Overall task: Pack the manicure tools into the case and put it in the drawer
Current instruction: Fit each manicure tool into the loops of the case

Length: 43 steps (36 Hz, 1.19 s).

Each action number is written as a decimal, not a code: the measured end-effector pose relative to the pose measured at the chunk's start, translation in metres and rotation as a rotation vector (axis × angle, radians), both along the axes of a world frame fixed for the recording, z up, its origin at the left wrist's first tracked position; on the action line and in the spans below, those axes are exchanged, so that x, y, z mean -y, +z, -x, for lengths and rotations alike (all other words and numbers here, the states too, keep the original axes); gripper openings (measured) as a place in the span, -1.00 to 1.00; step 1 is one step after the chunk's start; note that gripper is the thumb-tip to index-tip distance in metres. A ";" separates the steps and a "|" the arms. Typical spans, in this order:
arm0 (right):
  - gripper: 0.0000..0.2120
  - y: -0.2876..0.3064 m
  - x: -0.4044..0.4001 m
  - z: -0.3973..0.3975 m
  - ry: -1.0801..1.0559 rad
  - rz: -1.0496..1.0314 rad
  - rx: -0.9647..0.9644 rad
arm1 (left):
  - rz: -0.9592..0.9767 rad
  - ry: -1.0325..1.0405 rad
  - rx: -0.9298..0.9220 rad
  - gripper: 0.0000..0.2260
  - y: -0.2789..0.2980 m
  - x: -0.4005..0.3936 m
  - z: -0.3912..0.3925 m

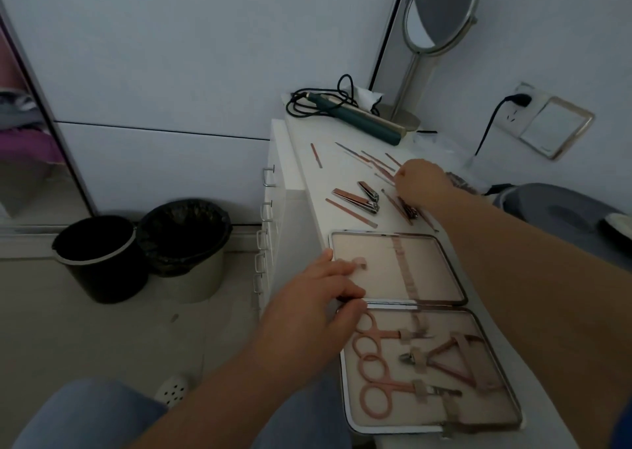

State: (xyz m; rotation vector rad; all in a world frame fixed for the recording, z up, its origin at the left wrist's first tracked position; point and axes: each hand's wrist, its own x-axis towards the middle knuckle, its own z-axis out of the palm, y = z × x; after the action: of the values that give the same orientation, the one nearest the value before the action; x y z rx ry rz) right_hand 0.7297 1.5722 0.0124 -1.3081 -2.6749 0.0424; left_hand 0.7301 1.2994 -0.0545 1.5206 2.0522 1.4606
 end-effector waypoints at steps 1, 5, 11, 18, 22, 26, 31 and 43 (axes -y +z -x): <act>-0.80 0.002 0.003 -0.003 0.011 -0.007 -0.029 | -0.002 0.004 0.000 -0.89 0.000 0.000 -0.001; -0.78 0.014 0.029 -0.018 0.074 0.022 -0.190 | 0.007 0.017 -0.020 -0.89 0.001 0.000 -0.001; -0.88 0.019 0.098 -0.079 0.235 0.193 -0.302 | -0.005 0.060 -0.007 -0.83 0.008 0.001 -0.003; -0.81 0.024 0.153 -0.156 0.357 0.262 -0.116 | -0.003 0.114 0.089 -0.63 0.035 0.005 -0.010; -0.84 0.023 0.164 -0.177 0.382 0.206 -0.058 | 0.006 0.043 0.066 -0.80 0.046 0.009 -0.026; -0.89 0.016 0.172 -0.194 0.438 0.198 -0.086 | 0.023 -0.016 0.038 -0.95 0.048 0.014 -0.041; -0.92 0.004 0.174 -0.214 0.488 0.222 -0.216 | 0.103 -0.034 -0.029 -0.91 0.044 0.020 -0.056; -0.81 -0.010 0.169 -0.248 0.587 0.235 -0.322 | 0.144 -0.072 -0.283 -0.87 0.039 0.017 -0.084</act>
State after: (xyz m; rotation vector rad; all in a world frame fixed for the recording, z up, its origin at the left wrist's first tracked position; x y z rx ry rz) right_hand 0.9773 1.4028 0.0029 -0.4579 -2.7113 0.5955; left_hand 0.8143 1.2823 -0.0155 1.8065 2.1733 1.0983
